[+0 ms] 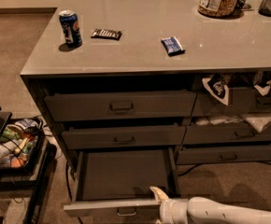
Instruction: Close bottom drawer
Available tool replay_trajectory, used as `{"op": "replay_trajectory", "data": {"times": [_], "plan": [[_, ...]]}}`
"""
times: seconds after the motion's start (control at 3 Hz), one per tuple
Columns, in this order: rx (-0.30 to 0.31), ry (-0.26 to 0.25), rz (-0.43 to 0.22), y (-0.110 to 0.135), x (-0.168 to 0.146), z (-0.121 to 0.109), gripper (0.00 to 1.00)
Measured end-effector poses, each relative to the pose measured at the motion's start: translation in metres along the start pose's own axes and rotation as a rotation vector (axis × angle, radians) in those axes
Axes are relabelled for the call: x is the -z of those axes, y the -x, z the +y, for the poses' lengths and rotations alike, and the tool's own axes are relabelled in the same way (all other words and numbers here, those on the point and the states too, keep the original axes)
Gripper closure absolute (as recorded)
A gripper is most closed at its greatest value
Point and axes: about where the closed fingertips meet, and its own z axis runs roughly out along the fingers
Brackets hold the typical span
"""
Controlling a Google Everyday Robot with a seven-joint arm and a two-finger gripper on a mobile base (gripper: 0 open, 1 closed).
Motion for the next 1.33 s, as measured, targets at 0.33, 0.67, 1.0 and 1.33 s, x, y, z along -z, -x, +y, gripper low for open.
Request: {"op": "replay_trajectory", "data": {"times": [0.33,0.67,1.0,1.33], "plan": [[-0.025,0.016,0.014,-0.013,-0.017,0.015,0.00],[-0.059,0.052,0.029,-0.026,-0.041,0.028,0.00],[-0.087,0.056,0.029,-0.034,-0.055,0.033,0.00],[-0.088,0.056,0.028,-0.034,-0.056,0.033,0.19]]}}
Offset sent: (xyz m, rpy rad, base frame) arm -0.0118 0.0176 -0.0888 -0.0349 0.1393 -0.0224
